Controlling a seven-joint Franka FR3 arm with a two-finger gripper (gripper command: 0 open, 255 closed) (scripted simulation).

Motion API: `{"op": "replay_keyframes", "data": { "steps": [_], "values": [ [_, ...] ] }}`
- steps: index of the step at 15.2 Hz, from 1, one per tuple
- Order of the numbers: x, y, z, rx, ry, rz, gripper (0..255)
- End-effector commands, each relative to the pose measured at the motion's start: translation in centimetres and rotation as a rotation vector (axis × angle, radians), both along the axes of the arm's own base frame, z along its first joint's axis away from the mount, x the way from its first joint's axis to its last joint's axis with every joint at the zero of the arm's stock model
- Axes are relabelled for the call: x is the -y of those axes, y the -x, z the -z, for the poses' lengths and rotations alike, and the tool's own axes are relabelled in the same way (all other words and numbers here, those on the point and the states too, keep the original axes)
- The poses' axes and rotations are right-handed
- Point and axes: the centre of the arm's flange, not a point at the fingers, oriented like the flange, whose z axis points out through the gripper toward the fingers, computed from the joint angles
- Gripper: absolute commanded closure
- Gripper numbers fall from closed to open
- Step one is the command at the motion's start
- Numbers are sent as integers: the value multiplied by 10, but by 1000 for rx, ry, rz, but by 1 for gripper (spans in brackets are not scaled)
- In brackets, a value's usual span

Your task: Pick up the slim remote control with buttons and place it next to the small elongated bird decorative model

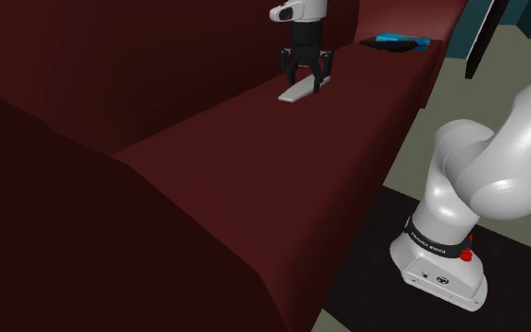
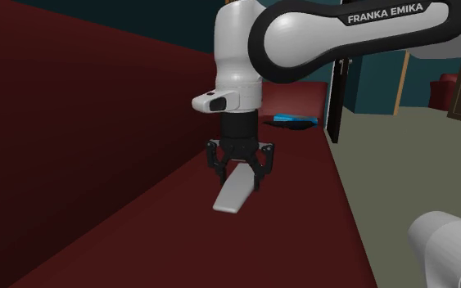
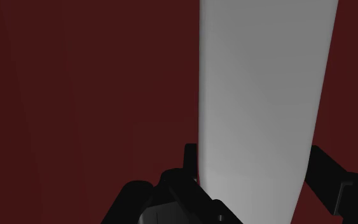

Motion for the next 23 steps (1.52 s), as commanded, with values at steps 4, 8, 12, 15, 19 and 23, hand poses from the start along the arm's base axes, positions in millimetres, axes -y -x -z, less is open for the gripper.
{"op": "replay_keyframes", "data": {
  "steps": [4, 8, 12, 15, 19, 23],
  "values": [
    [-1, 1, -25, 0, 0, 0, 255],
    [-1, 1, -47, 0, 0, 0, 255],
    [-1, 1, -68, 0, 0, 0, 255],
    [-1, 1, -84, 0, 0, 0, 255],
    [-1, 1, -105, 0, 0, 0, 255],
    [38, 9, -108, 0, 0, 0, 255]
  ]
}}
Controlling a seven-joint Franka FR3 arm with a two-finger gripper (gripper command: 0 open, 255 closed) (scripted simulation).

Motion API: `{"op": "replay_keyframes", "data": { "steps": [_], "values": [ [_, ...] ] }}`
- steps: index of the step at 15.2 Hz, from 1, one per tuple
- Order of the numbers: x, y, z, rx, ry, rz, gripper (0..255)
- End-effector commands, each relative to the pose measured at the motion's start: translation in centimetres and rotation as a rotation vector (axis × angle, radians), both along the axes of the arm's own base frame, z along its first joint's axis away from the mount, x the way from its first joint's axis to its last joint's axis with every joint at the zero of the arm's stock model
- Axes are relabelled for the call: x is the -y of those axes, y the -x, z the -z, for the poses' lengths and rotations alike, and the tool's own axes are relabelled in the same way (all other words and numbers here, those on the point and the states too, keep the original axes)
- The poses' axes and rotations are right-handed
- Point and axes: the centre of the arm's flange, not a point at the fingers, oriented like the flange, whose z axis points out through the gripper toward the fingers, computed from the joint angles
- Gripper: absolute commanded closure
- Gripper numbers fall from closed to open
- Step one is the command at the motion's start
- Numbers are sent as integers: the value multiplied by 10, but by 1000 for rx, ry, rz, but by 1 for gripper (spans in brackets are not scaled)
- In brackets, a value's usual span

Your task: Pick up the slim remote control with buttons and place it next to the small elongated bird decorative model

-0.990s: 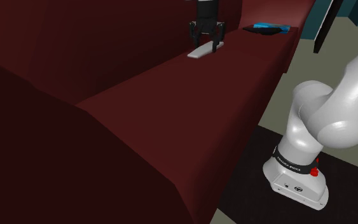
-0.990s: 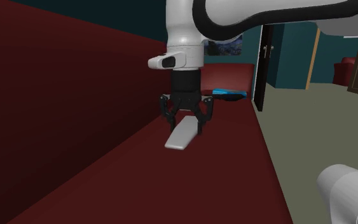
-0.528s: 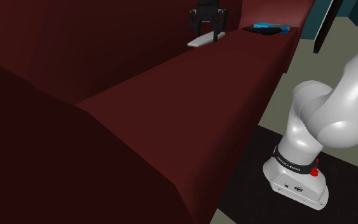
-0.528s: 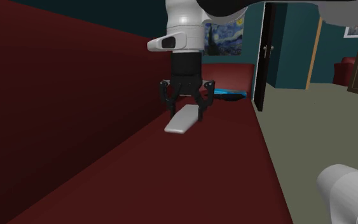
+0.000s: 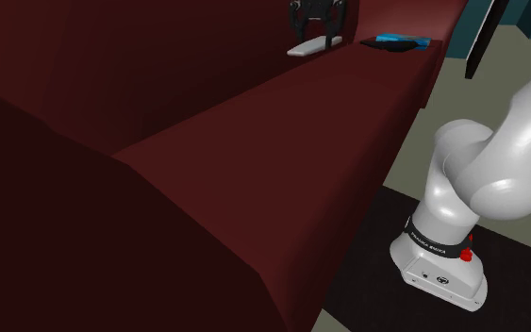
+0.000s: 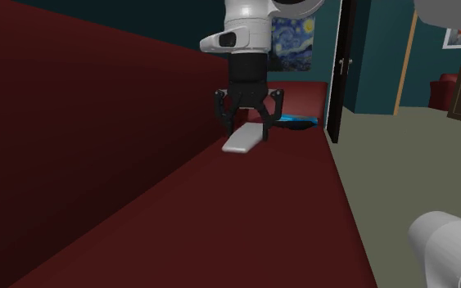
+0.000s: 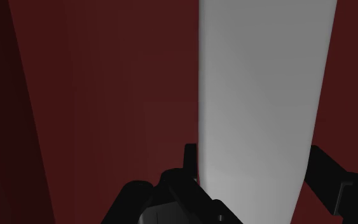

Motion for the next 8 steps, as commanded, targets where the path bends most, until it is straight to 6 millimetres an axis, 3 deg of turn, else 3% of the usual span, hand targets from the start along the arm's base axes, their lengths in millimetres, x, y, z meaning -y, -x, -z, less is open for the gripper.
{"op": "replay_keyframes", "data": {
  "steps": [1, 8],
  "values": [
    [26, 5, -4, 0, 0, 0, 255],
    [116, 26, -4, 0, 0, 0, 255]
  ]
}}
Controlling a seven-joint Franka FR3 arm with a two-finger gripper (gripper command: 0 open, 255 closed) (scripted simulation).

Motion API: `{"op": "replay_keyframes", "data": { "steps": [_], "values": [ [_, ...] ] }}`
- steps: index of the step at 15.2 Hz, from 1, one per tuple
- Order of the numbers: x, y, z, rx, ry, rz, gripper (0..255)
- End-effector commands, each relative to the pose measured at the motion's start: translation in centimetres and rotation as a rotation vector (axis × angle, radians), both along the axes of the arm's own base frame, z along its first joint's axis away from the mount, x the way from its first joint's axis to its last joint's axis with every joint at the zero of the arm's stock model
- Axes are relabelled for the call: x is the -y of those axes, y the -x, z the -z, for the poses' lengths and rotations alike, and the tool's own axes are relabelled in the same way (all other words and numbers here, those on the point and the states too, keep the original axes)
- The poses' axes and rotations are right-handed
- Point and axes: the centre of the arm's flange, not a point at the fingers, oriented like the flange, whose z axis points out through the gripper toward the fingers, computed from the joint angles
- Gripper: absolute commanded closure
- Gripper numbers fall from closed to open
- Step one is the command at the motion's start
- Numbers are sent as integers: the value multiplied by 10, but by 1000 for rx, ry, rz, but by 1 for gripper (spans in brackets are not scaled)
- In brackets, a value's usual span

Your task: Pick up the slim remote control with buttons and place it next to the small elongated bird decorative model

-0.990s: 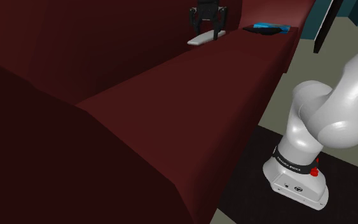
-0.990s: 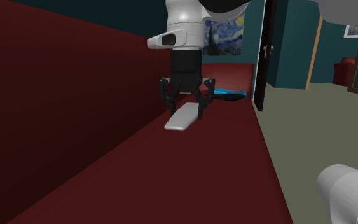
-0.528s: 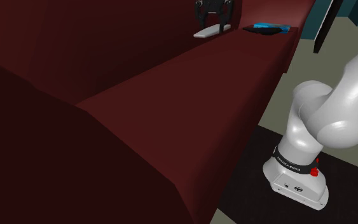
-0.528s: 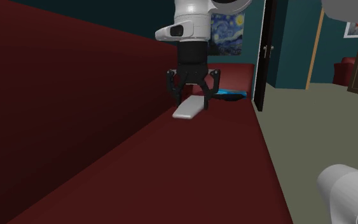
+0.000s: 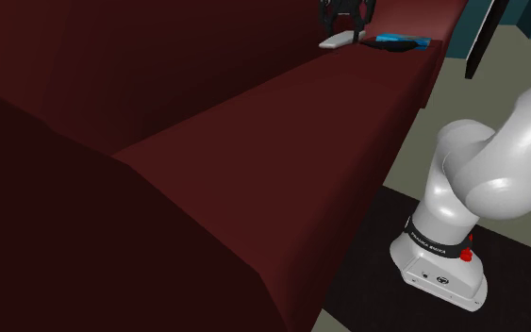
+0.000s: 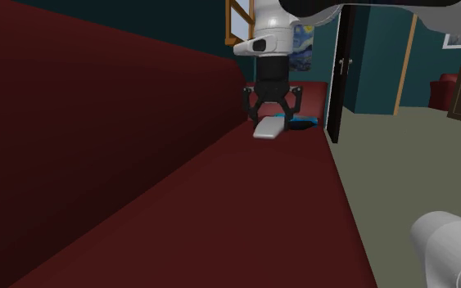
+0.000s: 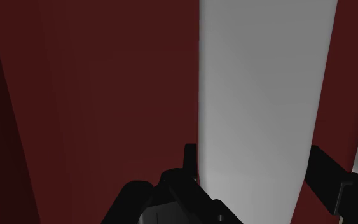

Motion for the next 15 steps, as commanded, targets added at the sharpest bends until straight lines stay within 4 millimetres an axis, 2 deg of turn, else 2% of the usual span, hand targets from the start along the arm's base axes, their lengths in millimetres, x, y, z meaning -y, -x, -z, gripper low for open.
{"op": "replay_keyframes", "data": {
  "steps": [1, 15],
  "values": [
    [25, 6, -1, 0, 0, -2, 255],
    [206, 47, -3, 0, 0, -2, 255]
  ]
}}
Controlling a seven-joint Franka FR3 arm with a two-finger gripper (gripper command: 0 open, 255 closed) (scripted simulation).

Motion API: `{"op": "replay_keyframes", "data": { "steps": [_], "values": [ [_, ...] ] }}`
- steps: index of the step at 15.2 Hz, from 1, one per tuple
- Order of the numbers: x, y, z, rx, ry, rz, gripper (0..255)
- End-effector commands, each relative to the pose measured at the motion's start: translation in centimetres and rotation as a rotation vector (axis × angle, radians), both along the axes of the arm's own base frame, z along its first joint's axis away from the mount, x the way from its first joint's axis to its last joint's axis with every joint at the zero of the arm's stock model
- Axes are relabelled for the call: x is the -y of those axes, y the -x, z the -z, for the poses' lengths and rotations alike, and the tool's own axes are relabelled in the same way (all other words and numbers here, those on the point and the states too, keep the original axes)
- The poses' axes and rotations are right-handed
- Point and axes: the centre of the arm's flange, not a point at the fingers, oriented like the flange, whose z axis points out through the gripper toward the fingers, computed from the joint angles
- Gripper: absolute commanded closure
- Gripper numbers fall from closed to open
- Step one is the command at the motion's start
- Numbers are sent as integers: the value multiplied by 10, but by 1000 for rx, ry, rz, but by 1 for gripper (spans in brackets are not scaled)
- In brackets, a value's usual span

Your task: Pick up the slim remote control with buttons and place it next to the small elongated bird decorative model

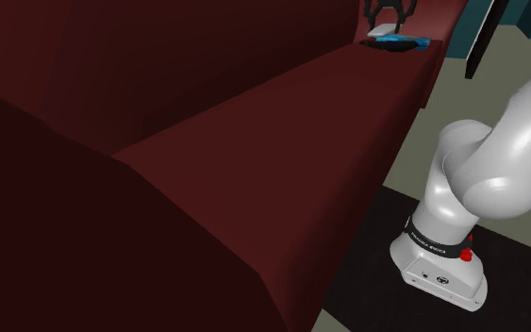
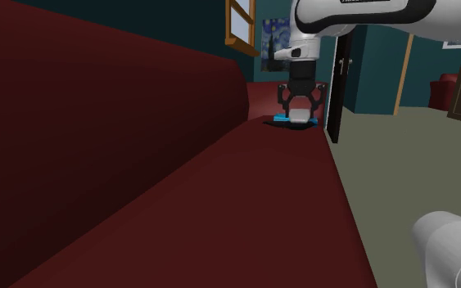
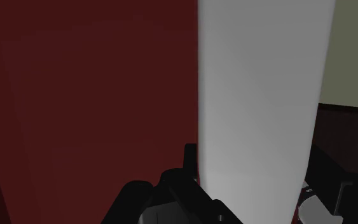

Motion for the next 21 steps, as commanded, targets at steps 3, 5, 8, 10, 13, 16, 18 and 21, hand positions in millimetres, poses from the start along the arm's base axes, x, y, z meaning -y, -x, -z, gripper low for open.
{"op": "replay_keyframes", "data": {
  "steps": [3, 5, 8, 10, 13, 16, 18, 21],
  "values": [
    [51, 13, 0, 0, 1, -2, 255],
    [77, 19, 0, 0, 1, -2, 255],
    [115, 27, 0, 0, 1, -2, 255],
    [141, 33, 0, 0, 1, -2, 255],
    [180, 42, -1, 0, 1, -2, 255],
    [224, 52, -1, 0, 1, -2, 255],
    [224, 52, 9, 0, 1, -2, 255],
    [224, 52, 25, 0, 1, -2, 255]
  ]
}}
